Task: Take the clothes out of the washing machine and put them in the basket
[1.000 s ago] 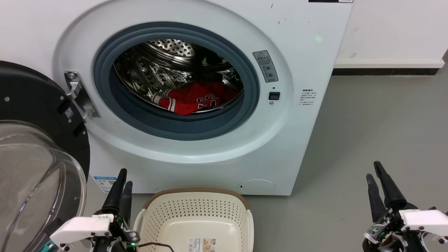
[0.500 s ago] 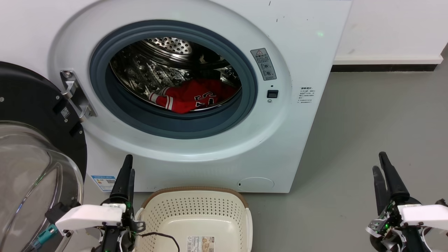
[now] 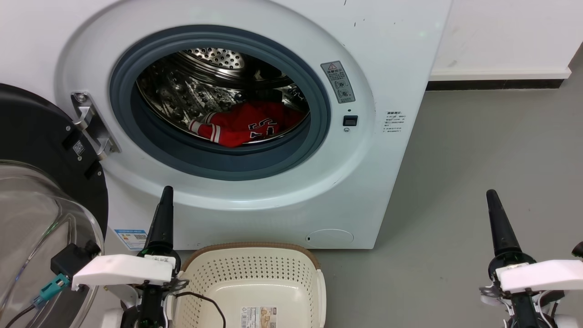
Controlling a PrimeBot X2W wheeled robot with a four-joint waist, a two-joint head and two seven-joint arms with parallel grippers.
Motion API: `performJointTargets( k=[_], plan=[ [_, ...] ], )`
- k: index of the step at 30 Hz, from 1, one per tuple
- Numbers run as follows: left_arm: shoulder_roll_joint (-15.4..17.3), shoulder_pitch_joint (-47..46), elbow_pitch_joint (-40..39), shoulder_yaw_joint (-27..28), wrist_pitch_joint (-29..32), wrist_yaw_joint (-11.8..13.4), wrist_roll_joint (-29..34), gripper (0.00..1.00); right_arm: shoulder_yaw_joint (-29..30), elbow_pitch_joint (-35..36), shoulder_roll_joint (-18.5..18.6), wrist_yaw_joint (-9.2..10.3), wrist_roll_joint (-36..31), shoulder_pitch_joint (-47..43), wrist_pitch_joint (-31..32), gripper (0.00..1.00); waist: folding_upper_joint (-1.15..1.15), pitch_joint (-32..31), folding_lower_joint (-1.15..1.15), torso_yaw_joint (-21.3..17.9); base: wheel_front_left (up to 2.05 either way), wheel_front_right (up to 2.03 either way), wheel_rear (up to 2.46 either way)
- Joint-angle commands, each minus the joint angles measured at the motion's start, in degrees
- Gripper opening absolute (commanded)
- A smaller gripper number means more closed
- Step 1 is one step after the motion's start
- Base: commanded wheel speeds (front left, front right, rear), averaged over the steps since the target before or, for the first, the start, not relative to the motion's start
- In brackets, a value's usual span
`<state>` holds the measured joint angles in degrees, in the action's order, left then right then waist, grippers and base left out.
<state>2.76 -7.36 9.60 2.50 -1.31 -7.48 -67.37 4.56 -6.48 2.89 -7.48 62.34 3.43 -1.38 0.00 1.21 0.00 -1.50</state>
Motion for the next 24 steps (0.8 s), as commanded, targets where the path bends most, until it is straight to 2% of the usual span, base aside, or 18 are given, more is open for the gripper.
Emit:
performJointTargets(
  k=[1,9,24],
  plan=[
    [0.13,-1.66,-1.18,-0.21,-0.64,0.08,2.00,1.00,-0.19,1.40,0.05,-0.01,-2.53,0.48,-0.60,1.00,0.00,-0.01,0.00,-0.04,0.00,0.00,0.00],
    [0.14,-1.77,-1.54,-1.67,-2.27,0.77,10.63,1.00,-0.61,2.08,0.04,-0.01,-11.13,-0.23,-2.27,1.00,0.00,-0.11,0.00,-0.39,0.00,0.00,0.00],
    [0.15,-1.65,-1.04,-3.35,-5.07,2.44,22.29,1.00,-1.32,1.69,0.03,-0.02,-24.66,-1.40,-4.99,1.00,0.00,-0.11,0.00,-0.90,0.00,0.00,0.00]
  ],
)
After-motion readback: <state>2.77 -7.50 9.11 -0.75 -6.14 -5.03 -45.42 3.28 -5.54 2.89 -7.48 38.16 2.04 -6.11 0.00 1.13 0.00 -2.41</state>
